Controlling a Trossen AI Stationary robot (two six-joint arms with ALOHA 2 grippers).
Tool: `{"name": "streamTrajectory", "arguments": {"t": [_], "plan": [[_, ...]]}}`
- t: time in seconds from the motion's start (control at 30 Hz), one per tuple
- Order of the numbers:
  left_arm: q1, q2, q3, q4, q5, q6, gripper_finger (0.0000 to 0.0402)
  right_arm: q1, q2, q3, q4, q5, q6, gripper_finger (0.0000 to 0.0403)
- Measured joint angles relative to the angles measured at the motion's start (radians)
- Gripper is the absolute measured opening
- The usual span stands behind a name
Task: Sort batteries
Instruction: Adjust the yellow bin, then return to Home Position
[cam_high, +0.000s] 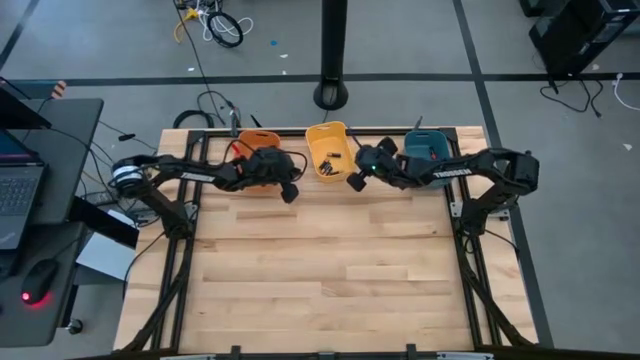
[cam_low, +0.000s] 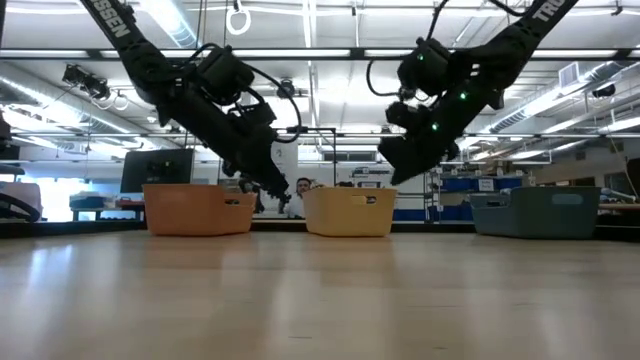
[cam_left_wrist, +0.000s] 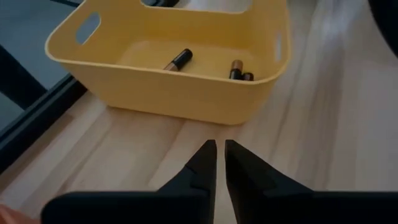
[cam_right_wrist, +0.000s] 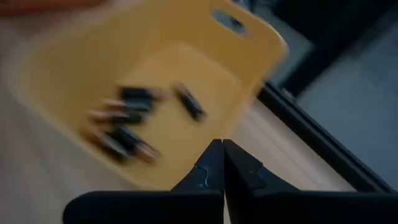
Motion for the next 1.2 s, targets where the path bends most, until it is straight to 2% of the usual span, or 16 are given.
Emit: {"name": "streamTrajectory", "arguments": {"t": [0.17,0.27,0.4,0.47,0.7,0.9,1.03,1.2], "plan": [[0.0,0.019,0.0,0.027,-0.025,-0.002,0.004,-0.056,0.0,0.0,-0.093,-0.04,0.095,0.0006],[0.0,0.018,0.0,0.041,-0.068,-0.002,0.004,-0.071,0.0,0.0,-0.089,-0.129,0.103,0.0006],[0.0,0.005,0.0,0.06,-0.075,-0.001,0.004,-0.069,0.0,0.0,-0.075,-0.296,0.1,0.0006],[0.0,-0.007,0.0,0.06,-0.075,0.005,0.004,-0.062,0.0,0.0,-0.075,-0.343,0.094,0.0006],[0.0,-0.106,-0.024,0.081,-0.078,0.043,0.004,-0.016,-0.017,0.0,-0.062,-0.343,0.039,0.0006],[-0.001,-0.264,-0.173,0.258,-0.051,0.09,0.004,0.039,-0.098,-0.007,-0.065,-0.335,-0.073,0.0006],[-0.001,-0.355,-0.306,0.38,0.027,0.101,0.004,0.11,-0.134,-0.048,-0.003,-0.391,-0.147,0.0006],[-0.001,-0.449,-0.398,0.41,0.064,0.099,0.004,0.182,-0.148,-0.14,0.137,-0.446,-0.195,0.0006]]}}
